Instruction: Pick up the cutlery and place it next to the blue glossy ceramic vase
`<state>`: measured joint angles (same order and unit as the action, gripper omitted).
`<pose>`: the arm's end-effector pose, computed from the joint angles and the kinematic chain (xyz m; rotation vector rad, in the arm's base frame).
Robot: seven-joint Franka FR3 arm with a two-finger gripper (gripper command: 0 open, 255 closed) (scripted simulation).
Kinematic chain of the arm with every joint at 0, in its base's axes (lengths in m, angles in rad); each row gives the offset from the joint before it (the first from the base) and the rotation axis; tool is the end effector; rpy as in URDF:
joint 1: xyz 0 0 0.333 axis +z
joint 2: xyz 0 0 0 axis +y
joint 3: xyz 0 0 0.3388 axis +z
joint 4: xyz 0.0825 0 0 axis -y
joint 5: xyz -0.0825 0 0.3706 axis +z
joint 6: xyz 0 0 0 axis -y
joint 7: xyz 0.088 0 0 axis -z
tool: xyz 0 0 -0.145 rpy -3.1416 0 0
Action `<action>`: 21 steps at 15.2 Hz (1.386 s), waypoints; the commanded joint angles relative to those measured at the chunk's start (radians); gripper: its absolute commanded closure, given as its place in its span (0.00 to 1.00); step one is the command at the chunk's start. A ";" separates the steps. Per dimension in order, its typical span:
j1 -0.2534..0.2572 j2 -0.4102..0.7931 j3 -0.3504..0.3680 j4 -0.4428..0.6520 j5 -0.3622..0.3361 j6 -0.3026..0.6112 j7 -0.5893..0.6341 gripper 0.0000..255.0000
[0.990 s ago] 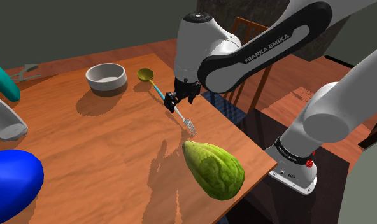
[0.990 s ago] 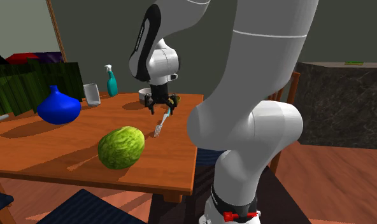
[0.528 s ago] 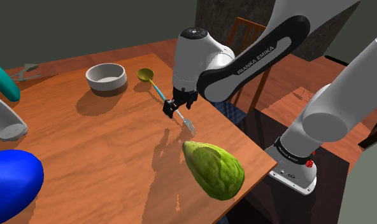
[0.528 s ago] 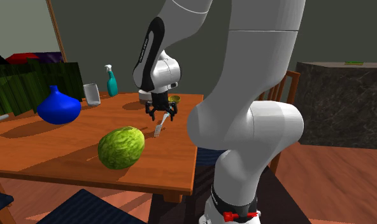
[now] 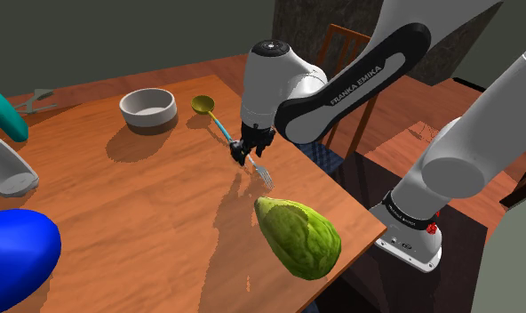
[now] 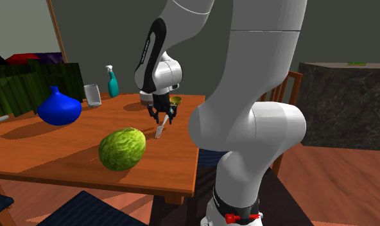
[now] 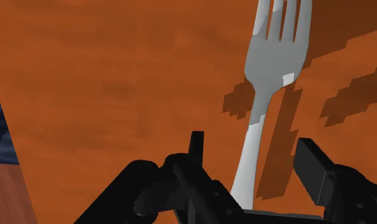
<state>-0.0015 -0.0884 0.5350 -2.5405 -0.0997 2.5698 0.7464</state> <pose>0.3937 0.2297 0.3051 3.1056 -0.2040 0.2255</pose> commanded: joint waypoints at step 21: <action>0.031 -0.138 -0.031 0.057 0.115 -0.177 -0.096 1.00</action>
<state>0.0271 -0.2149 0.5073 -2.4899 0.0072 2.4099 0.6562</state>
